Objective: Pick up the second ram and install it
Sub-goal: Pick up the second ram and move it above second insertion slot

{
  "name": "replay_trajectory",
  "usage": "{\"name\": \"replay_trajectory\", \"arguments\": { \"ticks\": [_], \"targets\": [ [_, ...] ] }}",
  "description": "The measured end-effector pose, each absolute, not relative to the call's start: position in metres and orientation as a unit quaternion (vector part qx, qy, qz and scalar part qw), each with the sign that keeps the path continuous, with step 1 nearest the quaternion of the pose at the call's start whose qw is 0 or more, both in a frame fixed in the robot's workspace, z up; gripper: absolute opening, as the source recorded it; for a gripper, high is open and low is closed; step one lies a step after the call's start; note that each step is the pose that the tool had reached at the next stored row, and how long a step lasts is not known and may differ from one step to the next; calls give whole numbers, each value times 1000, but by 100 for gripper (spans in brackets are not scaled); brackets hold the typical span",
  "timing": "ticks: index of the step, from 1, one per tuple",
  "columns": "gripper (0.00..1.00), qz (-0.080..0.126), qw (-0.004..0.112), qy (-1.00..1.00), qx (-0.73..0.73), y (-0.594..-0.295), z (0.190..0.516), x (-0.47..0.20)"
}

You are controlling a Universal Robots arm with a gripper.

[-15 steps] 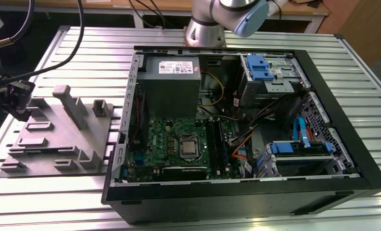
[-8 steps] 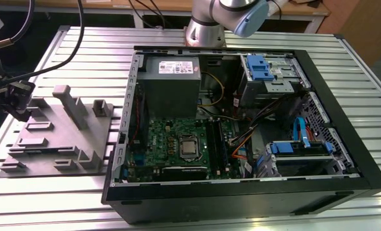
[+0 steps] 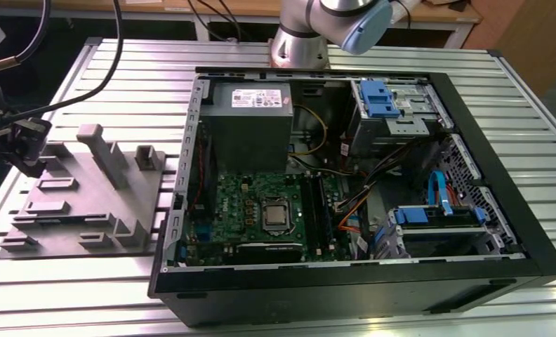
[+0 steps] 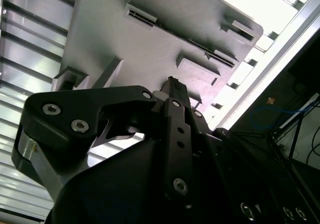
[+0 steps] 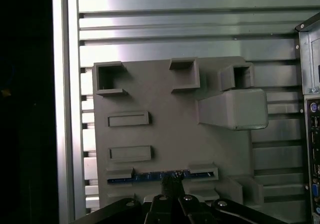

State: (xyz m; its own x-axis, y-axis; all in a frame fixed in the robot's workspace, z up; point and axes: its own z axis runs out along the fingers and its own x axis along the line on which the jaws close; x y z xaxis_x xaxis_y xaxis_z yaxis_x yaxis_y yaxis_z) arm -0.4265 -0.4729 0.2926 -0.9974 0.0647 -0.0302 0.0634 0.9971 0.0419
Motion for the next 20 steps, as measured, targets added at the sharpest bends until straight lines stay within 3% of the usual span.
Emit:
{"name": "replay_trajectory", "arguments": {
  "ticks": [20],
  "targets": [
    [10, 23, 12, 990, -142, -473, 286, -426]
  ]
}}
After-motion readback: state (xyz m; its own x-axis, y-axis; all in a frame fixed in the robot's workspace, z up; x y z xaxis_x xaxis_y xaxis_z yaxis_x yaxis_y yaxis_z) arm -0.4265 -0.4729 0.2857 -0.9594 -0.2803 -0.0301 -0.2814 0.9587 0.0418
